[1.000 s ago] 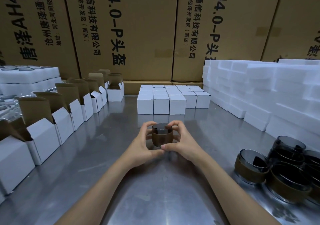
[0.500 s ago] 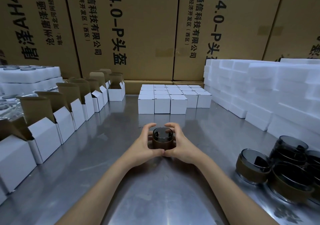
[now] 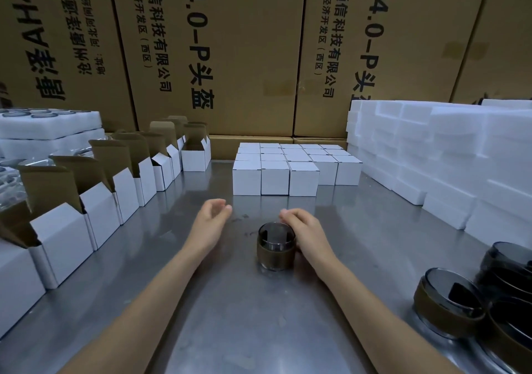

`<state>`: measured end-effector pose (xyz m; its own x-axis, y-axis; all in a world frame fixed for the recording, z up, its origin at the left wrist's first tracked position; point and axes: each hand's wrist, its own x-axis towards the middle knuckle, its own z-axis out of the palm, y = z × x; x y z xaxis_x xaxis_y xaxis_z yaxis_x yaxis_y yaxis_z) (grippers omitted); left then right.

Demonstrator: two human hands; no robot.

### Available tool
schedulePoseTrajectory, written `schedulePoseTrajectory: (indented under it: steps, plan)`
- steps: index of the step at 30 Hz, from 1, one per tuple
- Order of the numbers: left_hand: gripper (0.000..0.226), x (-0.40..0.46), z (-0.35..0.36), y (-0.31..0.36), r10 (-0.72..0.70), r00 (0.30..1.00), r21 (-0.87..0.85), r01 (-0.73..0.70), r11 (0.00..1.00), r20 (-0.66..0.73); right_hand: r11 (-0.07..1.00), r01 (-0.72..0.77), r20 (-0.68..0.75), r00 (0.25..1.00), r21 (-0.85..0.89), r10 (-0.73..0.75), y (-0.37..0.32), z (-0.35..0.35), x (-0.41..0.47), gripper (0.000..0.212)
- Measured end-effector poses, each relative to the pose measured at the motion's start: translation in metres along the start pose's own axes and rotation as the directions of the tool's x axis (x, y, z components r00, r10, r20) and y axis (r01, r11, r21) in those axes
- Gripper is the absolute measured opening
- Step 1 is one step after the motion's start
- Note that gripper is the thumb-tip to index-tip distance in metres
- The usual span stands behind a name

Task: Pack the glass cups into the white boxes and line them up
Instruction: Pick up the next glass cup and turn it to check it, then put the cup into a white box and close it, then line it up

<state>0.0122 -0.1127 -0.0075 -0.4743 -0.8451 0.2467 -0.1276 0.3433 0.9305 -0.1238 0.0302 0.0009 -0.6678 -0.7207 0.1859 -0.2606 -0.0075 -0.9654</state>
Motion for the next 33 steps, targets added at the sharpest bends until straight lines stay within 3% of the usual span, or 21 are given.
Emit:
schedulePoseTrajectory:
  steps: [7,14,16,18,20,24,29,33]
  plan:
    - [0.038,0.094,-0.014,-0.028,0.043,0.998,0.31,-0.053,0.949,0.038,0.98,-0.036,0.101,0.995,0.198,0.016,-0.002,0.007,0.032,0.03]
    - [0.042,0.188,-0.019,-0.061,0.114,0.988,0.505,-0.045,0.862,-0.107,0.991,-0.045,0.053,0.998,0.123,0.038,0.003,0.01,0.044,0.03]
    - [0.045,0.209,-0.021,-0.067,0.151,0.987,0.629,-0.078,0.773,-0.063,0.992,-0.045,0.038,0.998,0.116,0.041,0.005,0.012,0.045,0.03]
    - [0.047,0.225,-0.019,-0.072,0.226,0.974,0.787,-0.157,0.597,0.023,0.992,-0.045,0.028,0.999,0.116,0.042,0.006,0.013,0.046,0.032]
    - [0.05,0.237,-0.016,-0.074,0.287,0.957,0.858,-0.179,0.482,0.038,0.993,-0.049,0.029,0.999,0.11,0.046,0.007,0.014,0.048,0.034]
    - [0.056,0.258,-0.014,-0.076,0.305,0.952,0.918,-0.113,0.38,-0.009,0.995,-0.065,0.052,0.997,0.081,0.061,0.006,0.016,0.051,0.035]
    - [0.064,0.273,-0.013,-0.078,0.207,0.978,0.951,-0.068,0.302,0.004,0.994,-0.077,0.075,0.995,0.074,0.071,0.004,0.016,0.051,0.036]
    - [0.068,0.276,-0.013,-0.073,0.143,0.989,0.983,-0.06,0.175,0.035,0.995,-0.09,0.092,0.992,0.042,0.086,0.004,0.012,0.05,0.034]
